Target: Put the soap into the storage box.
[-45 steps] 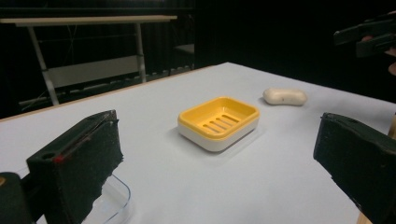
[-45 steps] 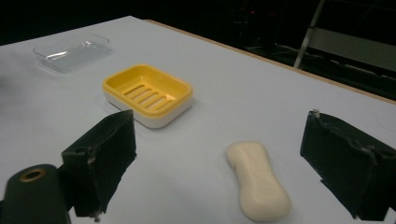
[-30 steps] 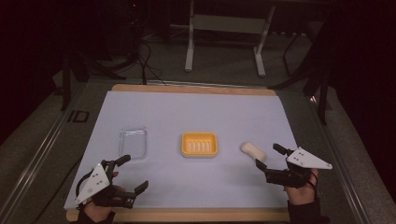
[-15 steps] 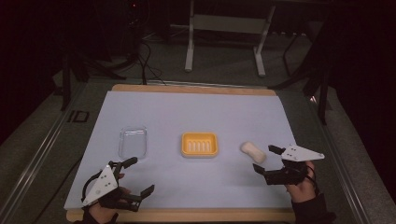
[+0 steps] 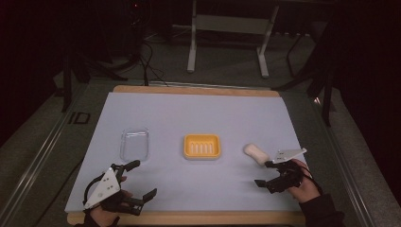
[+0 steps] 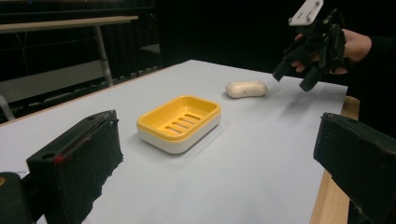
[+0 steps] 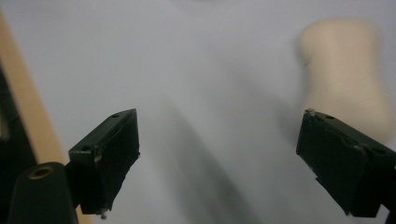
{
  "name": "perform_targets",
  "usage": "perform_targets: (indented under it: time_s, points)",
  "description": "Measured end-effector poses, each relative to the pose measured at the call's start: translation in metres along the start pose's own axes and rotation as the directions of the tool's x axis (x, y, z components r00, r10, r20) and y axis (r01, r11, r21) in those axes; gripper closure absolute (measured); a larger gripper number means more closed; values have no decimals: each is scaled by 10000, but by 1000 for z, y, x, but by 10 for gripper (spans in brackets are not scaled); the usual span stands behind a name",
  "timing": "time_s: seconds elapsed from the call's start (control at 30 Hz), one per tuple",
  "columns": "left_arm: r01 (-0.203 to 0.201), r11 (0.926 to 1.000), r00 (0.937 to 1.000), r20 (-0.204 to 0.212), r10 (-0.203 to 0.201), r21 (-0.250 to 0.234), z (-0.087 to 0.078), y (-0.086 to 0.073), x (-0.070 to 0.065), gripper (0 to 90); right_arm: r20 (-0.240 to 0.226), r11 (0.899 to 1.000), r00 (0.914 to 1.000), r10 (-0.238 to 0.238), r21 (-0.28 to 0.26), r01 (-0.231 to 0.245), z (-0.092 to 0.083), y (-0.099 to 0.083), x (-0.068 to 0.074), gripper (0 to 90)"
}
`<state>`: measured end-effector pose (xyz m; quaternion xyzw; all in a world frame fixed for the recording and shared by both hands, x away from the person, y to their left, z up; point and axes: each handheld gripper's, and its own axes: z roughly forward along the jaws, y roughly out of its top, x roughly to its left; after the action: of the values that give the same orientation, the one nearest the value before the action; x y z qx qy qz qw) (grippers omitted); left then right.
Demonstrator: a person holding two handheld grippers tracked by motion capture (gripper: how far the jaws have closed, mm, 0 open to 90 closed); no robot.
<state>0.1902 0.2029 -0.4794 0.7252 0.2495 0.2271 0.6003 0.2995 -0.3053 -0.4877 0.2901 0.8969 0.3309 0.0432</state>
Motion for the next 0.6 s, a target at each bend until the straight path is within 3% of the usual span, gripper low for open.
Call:
perform_targets:
  time_s: [0.13,0.37,0.43,0.6]
  points:
    - [-21,10000,10000,-5,21,34,0,0,0,12,-265,9927,9991,-331,1154,360,8,2,2,129]
    - [-44,10000,10000,-1,44,44,0,0,0,11,-285,9545,9980,-567,2915,626,12,13,4,133]
    - [-44,10000,10000,-5,45,34,0,0,0,11,-113,9466,9970,-766,3133,762,12,17,6,140]
    - [-42,10000,10000,-3,42,39,0,0,0,11,-179,9402,9965,-812,3306,825,10,24,8,142]
